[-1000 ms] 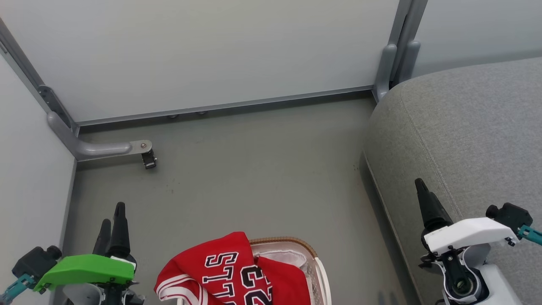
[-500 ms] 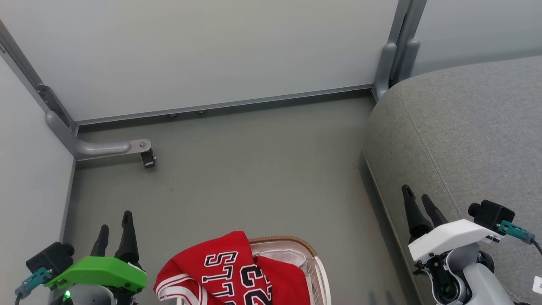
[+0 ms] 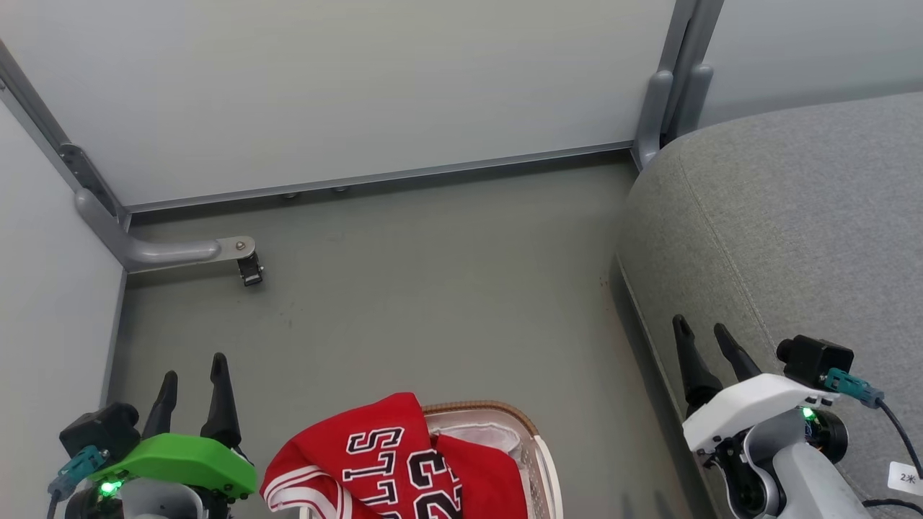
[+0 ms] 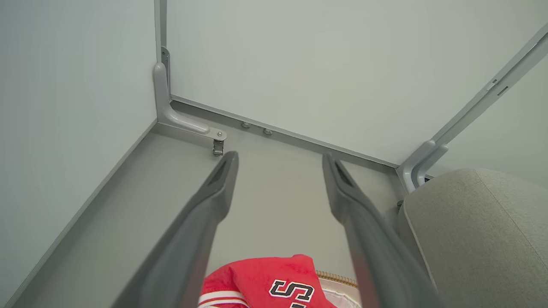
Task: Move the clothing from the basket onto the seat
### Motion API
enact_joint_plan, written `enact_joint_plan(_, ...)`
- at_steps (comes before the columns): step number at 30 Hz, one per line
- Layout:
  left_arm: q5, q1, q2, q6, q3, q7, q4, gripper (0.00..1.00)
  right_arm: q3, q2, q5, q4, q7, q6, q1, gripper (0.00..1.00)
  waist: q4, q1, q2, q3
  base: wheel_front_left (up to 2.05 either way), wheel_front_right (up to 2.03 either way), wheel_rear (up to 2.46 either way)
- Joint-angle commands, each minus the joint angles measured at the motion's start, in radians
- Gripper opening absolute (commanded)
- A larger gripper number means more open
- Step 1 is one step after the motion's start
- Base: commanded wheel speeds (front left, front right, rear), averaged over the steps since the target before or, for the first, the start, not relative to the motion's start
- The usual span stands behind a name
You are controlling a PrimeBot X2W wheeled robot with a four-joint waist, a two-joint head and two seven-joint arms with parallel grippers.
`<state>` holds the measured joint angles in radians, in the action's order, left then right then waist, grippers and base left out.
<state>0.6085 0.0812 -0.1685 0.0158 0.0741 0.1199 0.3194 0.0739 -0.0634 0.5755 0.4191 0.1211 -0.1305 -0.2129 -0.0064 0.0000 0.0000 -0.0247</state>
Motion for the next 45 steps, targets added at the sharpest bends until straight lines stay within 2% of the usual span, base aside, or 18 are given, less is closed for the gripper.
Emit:
enact_joint_plan(1,-0.034,0.003,-0.014,-0.006,0.005,0.010,-0.012,1.00,0.002,-0.007,-0.037,-0.002,0.010,0.000,-0.026,1.00,-0.001,0.0000,0.0000,-0.001,0.00,0.00,0.00)
enact_joint_plan(18,-0.209,-0.030,-0.010,-0.016,0.010,0.056,-0.003,1.00,0.026,-0.001,-0.271,0.052,0.057,0.000,-0.029,1.00,-0.005,0.0000,0.0000,0.003,0.00,0.00,0.00)
enact_joint_plan(39,-0.404,-0.057,0.033,0.030,-0.029,0.104,0.033,1.00,0.047,0.008,-0.491,0.121,0.104,0.000,-0.029,1.00,-0.024,0.0000,0.0000,-0.007,0.00,0.00,0.00)
enact_joint_plan(45,-0.442,0.002,0.043,0.062,-0.032,0.116,0.087,1.00,0.049,0.009,-0.550,0.100,0.115,0.000,-0.059,1.00,-0.031,0.0000,0.0000,-0.085,0.00,0.00,0.00)
